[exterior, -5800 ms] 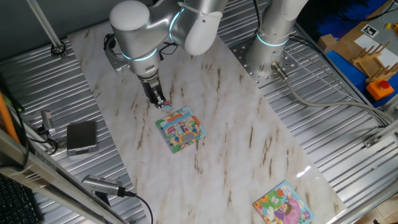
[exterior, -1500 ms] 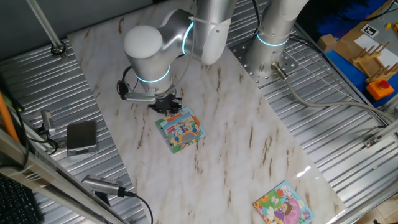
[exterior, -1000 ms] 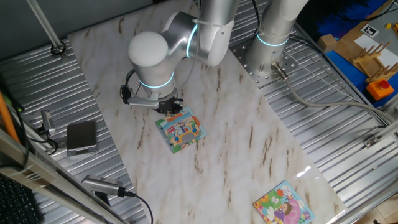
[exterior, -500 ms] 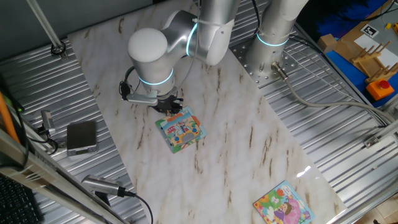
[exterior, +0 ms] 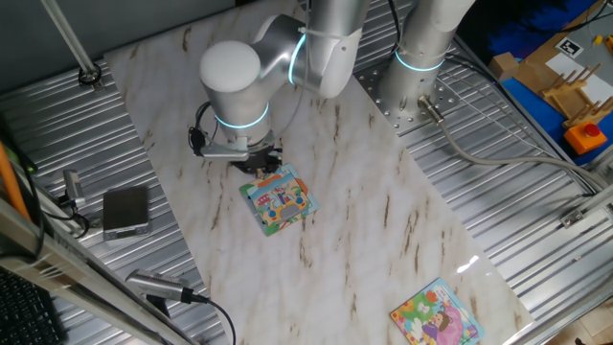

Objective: Assemble one piece of a puzzle

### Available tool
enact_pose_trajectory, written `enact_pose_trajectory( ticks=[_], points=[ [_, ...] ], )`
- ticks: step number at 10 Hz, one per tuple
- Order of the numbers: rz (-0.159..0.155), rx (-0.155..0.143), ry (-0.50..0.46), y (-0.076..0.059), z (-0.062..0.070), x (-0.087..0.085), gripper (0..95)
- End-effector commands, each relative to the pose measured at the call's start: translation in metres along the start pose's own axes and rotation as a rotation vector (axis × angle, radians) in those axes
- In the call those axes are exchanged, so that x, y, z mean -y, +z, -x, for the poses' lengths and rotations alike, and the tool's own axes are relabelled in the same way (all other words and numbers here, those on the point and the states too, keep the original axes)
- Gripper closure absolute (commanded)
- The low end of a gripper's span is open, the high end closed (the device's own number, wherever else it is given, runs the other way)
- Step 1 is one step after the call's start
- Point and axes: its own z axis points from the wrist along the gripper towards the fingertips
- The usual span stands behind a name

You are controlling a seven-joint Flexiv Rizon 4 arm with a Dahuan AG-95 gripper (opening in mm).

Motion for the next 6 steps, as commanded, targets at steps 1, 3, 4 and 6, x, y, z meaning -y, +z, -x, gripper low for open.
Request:
enact_pose_trajectory(
  ticks=[1, 3, 4, 6],
  points=[
    [0.006, -0.004, -0.056, 0.000, -0.007, 0.004, 57.0],
    [0.009, -0.004, -0.088, -0.001, -0.016, 0.009, 57.0],
    [0.010, 0.006, -0.114, 0.001, -0.024, 0.012, 57.0],
    [0.010, 0.008, -0.139, 0.004, -0.033, 0.016, 57.0]
  ],
)
